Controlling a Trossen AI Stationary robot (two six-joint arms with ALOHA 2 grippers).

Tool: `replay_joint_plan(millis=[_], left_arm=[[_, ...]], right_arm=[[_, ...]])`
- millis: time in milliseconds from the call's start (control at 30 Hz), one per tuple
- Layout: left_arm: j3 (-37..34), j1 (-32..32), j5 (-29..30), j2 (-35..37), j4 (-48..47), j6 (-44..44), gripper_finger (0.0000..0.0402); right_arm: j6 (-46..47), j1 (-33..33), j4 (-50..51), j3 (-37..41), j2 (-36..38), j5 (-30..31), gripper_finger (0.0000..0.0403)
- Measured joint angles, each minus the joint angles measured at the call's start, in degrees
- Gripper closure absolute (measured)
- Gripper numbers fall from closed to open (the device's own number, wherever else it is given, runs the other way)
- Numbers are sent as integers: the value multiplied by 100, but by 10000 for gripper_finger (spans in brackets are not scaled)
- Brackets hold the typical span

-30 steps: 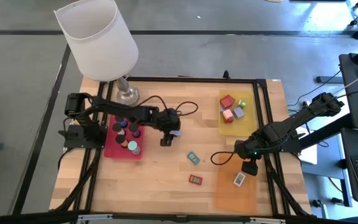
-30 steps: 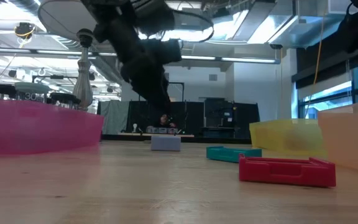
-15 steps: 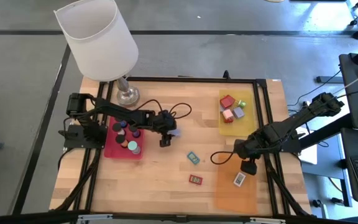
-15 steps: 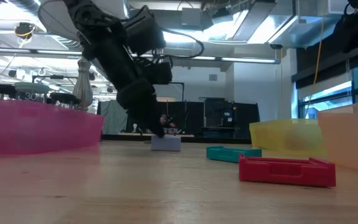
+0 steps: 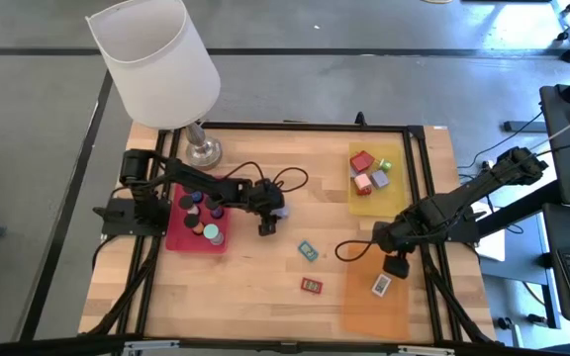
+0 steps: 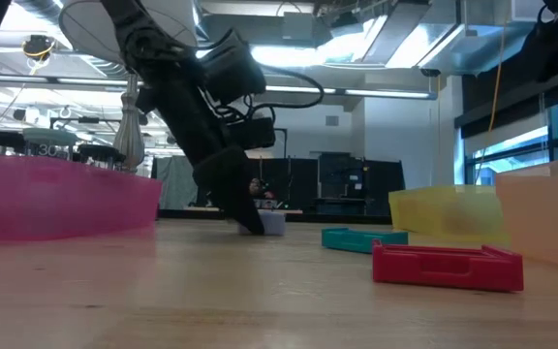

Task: Pick & Place Office items
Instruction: Put the blue charger adapter into the yellow bin

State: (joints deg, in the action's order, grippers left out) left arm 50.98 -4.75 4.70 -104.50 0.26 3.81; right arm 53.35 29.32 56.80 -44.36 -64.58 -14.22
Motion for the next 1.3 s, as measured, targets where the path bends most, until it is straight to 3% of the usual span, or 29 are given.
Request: replay_joint_plan(millis=[233, 433, 600, 933, 1133, 1300], left_arm=[[229, -61, 159, 456, -5, -6, 193], [723, -103, 727, 744, 21, -382, 189], [1197, -99, 1342, 784, 1, -997, 188], [1818, -102, 2378, 788, -7, -1645, 188], [1928, -140, 2783, 788, 94, -1658, 188], [1930, -138, 2882, 788, 479, -1704, 188]], right_arm=[[-1, -2, 46, 0, 187, -784, 91], [27, -224, 277, 0, 777, -852, 92], [-102, -754, 293, 0, 1281, -286, 92], [-959, -2132, -58, 0, 1619, 1745, 92], [-1660, -2966, -1912, 0, 1617, 2855, 92], [-1634, -3609, -3661, 0, 1544, 2708, 92]])
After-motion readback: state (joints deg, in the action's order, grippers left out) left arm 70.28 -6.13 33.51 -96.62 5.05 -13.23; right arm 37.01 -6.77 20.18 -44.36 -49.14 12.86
